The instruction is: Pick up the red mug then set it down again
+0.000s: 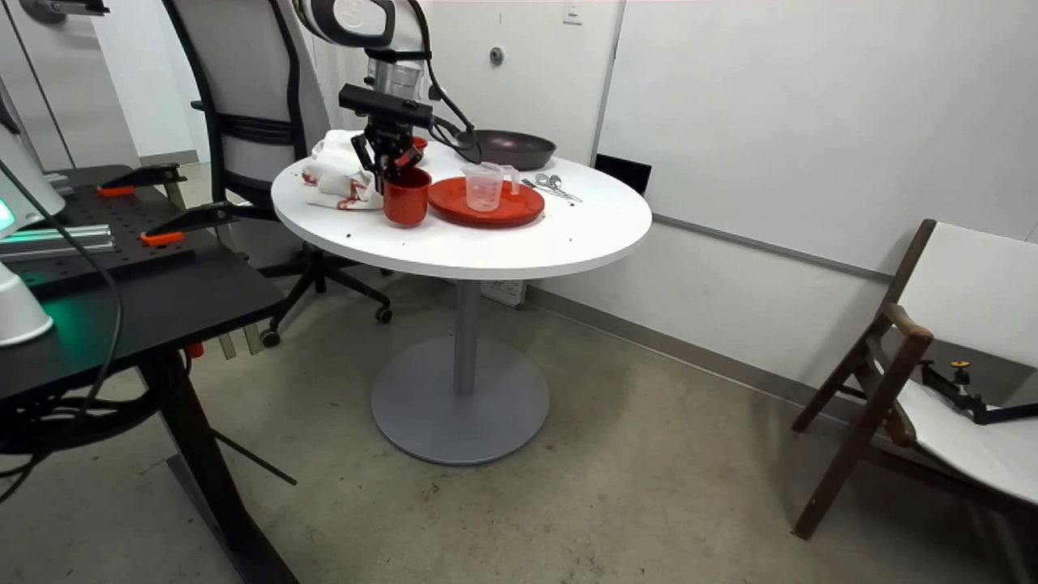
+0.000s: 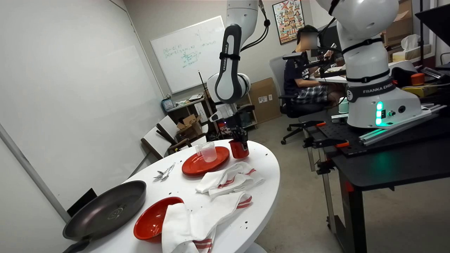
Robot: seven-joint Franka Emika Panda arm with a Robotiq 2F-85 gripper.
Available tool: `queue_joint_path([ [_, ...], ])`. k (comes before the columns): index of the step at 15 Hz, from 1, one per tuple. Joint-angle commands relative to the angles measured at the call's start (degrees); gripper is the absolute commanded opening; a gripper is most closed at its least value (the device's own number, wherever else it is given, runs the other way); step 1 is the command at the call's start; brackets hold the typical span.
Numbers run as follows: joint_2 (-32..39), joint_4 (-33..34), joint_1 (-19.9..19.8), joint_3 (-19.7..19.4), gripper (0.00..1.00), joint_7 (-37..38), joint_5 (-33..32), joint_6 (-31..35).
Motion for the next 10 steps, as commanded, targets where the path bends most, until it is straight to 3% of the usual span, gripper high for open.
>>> queue_joint_path([
  [1,1.9,2.2,0.2,-0.6,0.02,3.3,-3.8,1.0],
  [6,2.5,3.4,0.5,-0.8,0.04,6.7,-6.4,0.4],
  [7,2.6,3.5,0.4,-0.7,0.31,7.3,-6.7,0.3],
  [8,2.6,3.6,0.3,-0.7,0.32,7.9,-6.9,0.3],
  [10,2.7,3.8,0.2,-0.7,0.46,8.8,-7.4,0.2],
])
